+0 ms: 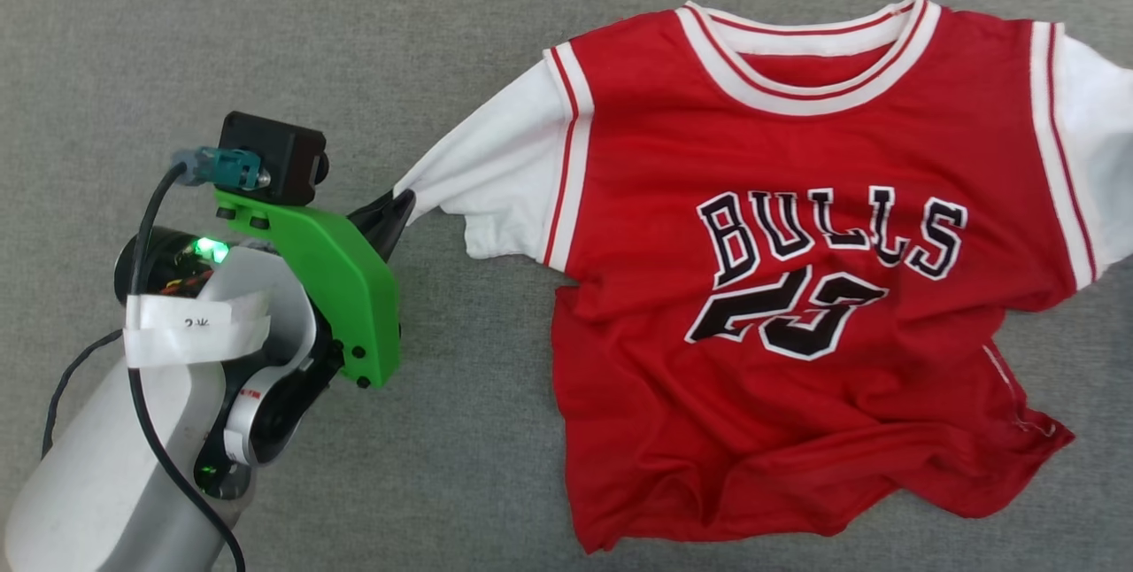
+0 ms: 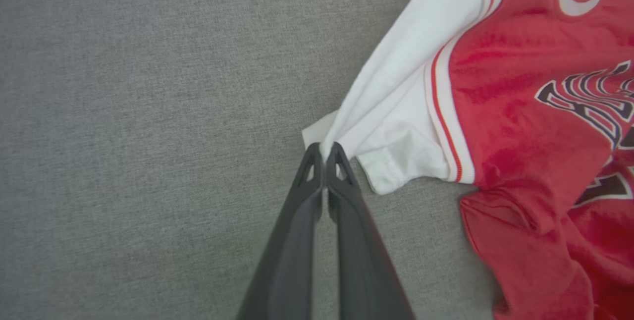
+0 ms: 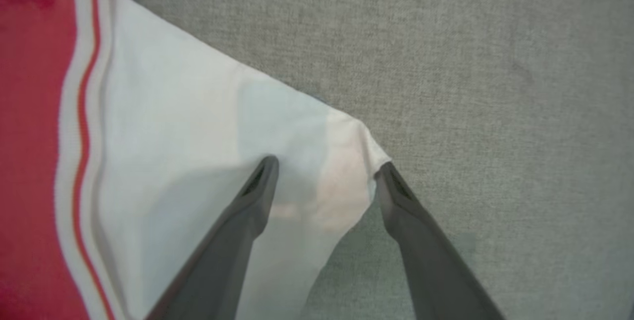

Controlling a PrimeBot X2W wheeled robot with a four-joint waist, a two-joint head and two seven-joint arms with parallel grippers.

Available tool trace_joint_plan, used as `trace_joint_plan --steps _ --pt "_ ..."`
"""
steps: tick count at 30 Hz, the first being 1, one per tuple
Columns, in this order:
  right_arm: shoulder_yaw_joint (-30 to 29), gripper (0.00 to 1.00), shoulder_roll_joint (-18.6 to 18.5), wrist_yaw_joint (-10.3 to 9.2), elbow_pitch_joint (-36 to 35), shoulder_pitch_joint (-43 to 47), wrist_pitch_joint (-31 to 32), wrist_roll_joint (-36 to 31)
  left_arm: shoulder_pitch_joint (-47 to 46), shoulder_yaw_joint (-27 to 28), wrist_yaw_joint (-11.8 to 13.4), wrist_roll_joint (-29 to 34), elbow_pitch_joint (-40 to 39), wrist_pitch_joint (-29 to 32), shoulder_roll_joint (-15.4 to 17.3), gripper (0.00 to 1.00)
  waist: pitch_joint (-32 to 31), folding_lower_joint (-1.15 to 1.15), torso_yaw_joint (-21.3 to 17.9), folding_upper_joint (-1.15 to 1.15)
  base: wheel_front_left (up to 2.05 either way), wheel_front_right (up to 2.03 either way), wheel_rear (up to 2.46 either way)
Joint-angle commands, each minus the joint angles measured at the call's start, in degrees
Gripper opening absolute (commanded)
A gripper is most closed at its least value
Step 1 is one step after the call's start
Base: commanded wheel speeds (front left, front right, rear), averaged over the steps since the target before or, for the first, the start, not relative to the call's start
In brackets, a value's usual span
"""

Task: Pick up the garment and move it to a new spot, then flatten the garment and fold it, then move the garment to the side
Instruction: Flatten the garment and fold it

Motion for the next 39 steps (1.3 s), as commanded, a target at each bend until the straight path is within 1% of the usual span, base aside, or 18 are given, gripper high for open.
trace_joint_plan --steps 1,4,9,10,11,12,18,25,30,36,39 --pt "0.7 1.00 -0.5 -0.04 1.0 -1.0 -0.8 -0.6 -1.2 -0.1 0.2 0.3 -0.1 -0.4 -0.3 0.00 1.9 0.00 1.8 0.00 0.00 0.00 0.00" --pt "1.9 1.00 -0.8 -0.04 3.4 -1.2 -1.3 -0.2 -1.4 -0.2 0.0 0.3 0.1 -0.8 -0.5 0.00 2.4 0.00 2.1 0.00 0.00 0.00 0.00" --pt "4.0 1.00 -0.6 -0.04 5.4 -0.6 -0.8 1.9 -1.8 -0.4 -0.3 0.3 0.9 -1.2 -0.6 0.00 2.6 0.00 2.4 0.00 0.00 0.00 0.00" --pt "4.4 0.74 -0.7 -0.04 5.7 -0.5 -0.7 2.3 -1.9 -0.4 -0.4 0.3 1.2 -1.3 -0.6 0.00 2.5 0.00 2.4 0.00 0.00 0.00 0.00" --pt "4.8 0.34 -0.7 -0.04 5.9 -0.4 -0.6 2.6 -2.0 -0.3 -0.5 0.3 1.4 -1.4 -0.6 0.00 2.4 0.00 2.4 0.00 0.00 0.00 0.00" --pt "5.2 0.01 -0.8 -0.04 6.1 -0.3 -0.7 2.9 -2.1 -0.3 -0.5 0.2 1.6 -1.6 -0.6 0.00 2.3 0.00 2.3 0.00 0.00 0.00 0.00" --pt "6.7 0.00 -1.3 -0.04 6.8 0.0 -2.8 4.2 -2.3 -0.2 -1.0 0.1 3.1 -2.7 -0.8 0.00 0.6 0.00 1.7 0.00 0.00 0.00 0.00" --pt "7.3 0.00 -2.0 -0.04 7.1 0.9 -9.9 5.8 -1.7 0.1 -2.0 -0.5 5.9 -5.1 -1.4 0.00 -3.8 0.00 0.7 0.00 0.00 0.00 0.00" --pt "7.9 0.00 -3.9 -0.04 6.1 2.5 -16.0 6.7 -0.9 0.7 -2.3 -0.6 7.3 -6.7 -1.0 0.00 -7.6 0.00 0.0 0.00 0.00 0.00 0.00" --pt "9.0 0.00 -5.8 -0.04 3.7 4.5 -20.4 8.7 0.6 1.9 -2.7 -1.2 7.4 -9.5 -0.8 0.00 -12.1 0.00 -0.7 0.00 0.00 0.00 0.00" --pt "9.2 0.00 -6.9 -0.04 2.3 5.2 -22.2 9.3 1.2 2.8 -2.4 -0.9 7.5 -11.0 -0.4 0.00 -14.3 0.00 -1.0 0.00 0.00 0.00 0.00"
